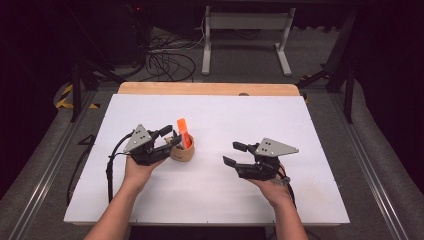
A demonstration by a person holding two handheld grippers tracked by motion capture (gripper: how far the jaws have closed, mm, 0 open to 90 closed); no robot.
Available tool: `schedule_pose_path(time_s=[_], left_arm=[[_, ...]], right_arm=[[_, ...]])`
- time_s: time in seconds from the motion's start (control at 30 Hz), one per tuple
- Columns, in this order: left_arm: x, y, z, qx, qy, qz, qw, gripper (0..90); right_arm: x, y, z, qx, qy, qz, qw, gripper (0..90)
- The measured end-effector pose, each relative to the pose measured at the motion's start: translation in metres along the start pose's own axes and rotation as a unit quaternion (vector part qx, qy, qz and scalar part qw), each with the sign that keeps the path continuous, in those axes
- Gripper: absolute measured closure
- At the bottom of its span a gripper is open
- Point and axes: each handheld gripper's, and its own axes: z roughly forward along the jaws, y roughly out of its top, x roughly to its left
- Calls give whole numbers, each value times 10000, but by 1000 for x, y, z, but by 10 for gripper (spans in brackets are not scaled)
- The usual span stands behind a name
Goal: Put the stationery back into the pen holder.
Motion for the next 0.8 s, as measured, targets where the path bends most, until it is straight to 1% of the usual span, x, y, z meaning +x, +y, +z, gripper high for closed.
schedule_pose_path(time_s=[0.07,0.3,0.33,0.5,0.53,0.63,0.7,0.8], left_arm=[[0,1,-2,2,-11,-47,10000,434],[0,6,-9,15,29,-39,10000,335],[-1,6,-10,1,11,-71,10000,322],[-1,10,-16,-9,61,2,10000,289],[-1,10,-17,-26,64,-19,10000,281],[-1,11,-19,33,84,-2,10000,246],[-1,12,-21,41,90,-36,9999,223],[-1,13,-23,55,89,3,9999,201]], right_arm=[[-1,-1,-1,-6,-20,14,10000,394],[-2,-1,-2,-31,-63,30,10000,389],[-3,-1,-2,-37,-76,21,10000,388],[-5,-2,-5,-81,-148,41,9999,380],[-5,-2,-5,-93,-159,48,9998,378],[-6,-2,-7,-119,-196,62,9997,374],[-6,-2,-8,-122,-228,74,9996,371],[-8,-2,-9,-133,-246,87,9996,360]])
